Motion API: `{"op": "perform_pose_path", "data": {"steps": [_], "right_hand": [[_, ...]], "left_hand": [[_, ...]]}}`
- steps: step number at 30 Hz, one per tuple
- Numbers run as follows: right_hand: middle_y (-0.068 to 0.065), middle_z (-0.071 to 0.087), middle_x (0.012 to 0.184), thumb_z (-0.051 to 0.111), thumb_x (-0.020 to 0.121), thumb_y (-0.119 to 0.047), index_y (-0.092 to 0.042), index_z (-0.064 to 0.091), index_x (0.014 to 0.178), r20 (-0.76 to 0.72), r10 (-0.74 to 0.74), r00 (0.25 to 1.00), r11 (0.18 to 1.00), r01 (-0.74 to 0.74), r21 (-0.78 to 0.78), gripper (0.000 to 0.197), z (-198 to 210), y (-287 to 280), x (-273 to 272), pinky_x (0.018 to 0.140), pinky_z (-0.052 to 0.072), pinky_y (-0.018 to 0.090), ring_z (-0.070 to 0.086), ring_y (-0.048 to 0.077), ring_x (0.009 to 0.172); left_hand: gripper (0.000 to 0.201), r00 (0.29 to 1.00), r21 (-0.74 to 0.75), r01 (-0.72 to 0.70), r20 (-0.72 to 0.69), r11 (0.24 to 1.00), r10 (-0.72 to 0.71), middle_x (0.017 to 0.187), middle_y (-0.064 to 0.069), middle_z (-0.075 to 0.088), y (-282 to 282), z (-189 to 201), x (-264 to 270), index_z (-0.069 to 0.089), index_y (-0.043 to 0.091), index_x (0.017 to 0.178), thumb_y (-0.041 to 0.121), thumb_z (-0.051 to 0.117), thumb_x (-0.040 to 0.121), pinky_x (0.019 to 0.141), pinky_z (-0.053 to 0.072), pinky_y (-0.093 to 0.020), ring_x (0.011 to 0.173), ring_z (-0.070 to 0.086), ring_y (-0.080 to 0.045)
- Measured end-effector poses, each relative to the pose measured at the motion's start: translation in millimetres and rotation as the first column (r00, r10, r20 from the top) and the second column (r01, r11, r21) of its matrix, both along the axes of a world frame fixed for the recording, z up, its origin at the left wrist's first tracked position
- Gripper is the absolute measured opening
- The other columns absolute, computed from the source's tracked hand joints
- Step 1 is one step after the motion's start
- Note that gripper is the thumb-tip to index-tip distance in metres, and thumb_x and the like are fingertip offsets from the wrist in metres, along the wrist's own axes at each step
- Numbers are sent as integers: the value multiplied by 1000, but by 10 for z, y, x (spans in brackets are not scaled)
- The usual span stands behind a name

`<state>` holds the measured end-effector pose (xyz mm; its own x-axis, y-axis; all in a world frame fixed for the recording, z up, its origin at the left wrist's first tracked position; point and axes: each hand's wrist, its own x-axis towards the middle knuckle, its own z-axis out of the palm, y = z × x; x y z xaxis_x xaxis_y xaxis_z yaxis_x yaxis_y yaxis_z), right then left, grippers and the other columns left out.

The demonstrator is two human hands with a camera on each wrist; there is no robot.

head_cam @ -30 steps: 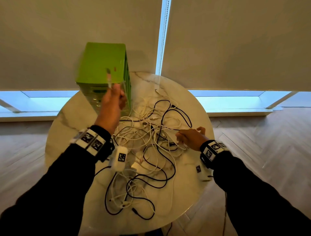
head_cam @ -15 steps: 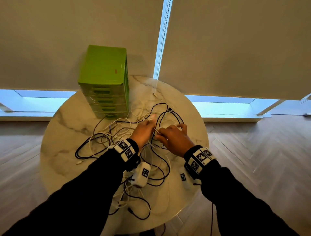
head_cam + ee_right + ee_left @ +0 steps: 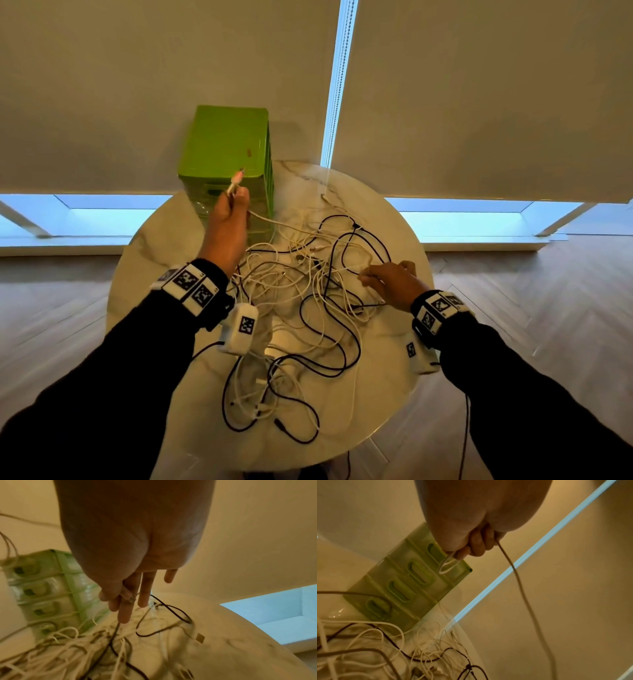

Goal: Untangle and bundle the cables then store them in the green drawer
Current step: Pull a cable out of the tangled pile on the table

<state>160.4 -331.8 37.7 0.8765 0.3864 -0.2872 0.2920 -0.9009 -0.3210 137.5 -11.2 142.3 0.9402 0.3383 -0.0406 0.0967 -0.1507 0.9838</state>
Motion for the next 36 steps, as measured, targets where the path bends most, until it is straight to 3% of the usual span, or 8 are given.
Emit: {"op": "perform_pose_path", "data": {"steps": [3,7,16,20,24,27,31,36], "right_hand": [[-8,61,137,61,99,-27,-16,72,99,82,-15,997,942,-13,335,16,182,94,15,103,39,31,58,11,123],[-2,73,98,66,96,-25,-13,70,95,27,-150,988,853,115,509,12,480,32,-99,79,44,18,64,4,86],[-7,76,82,55,97,-38,-18,72,86,-341,-509,790,859,491,-144,28,402,-1203,-1218,81,51,28,67,14,83],[-3,64,95,62,95,-31,-17,63,108,6,-669,744,722,648,243,19,489,-1190,-1733,82,44,26,60,15,91],[-3,59,131,59,98,-39,-23,38,146,-131,-521,844,718,516,467,55,715,-744,-1929,98,40,21,54,8,119],[0,67,98,43,105,-39,-20,38,140,-110,-549,828,663,512,545,40,867,-589,-1969,76,46,15,65,11,87],[-11,53,73,37,109,-33,-16,53,111,86,-695,714,651,575,496,23,819,-948,-2039,57,38,14,48,4,60],[4,67,93,40,105,-22,-26,54,97,-81,-694,716,712,698,68,17,266,-1620,-2320,73,45,35,60,24,77]], "left_hand": [[45,993,100,118,10,988,-119,113,-12,66,-121,1,-131,47,25,147,45,38,108,95,48,-44,106,62,-23],[15,968,29,243,59,970,-245,82,5,45,-525,26,-185,55,43,112,40,41,107,67,39,-25,72,43,-7],[21,858,64,499,106,864,-503,76,2,46,-1588,-100,-216,58,23,109,40,45,107,61,41,-30,63,42,-12],[25,765,129,632,59,765,-642,73,8,43,-2023,-224,-377,58,17,106,37,44,107,68,37,-31,61,39,-6],[31,655,192,743,-13,641,-755,85,13,53,-2424,-329,-617,58,19,119,42,41,107,80,41,-31,74,48,-2],[21,594,205,794,-55,573,-803,89,16,59,-2574,-323,-706,53,35,106,50,38,106,81,46,-32,82,56,-3],[45,674,6,739,-26,674,-738,74,6,46,-2561,-239,-645,58,12,113,51,38,105,57,38,-24,58,40,-8],[28,664,-402,691,24,601,-747,64,6,39,-2348,-231,-521,54,12,96,26,35,111,58,24,-28,54,30,-9]]}}
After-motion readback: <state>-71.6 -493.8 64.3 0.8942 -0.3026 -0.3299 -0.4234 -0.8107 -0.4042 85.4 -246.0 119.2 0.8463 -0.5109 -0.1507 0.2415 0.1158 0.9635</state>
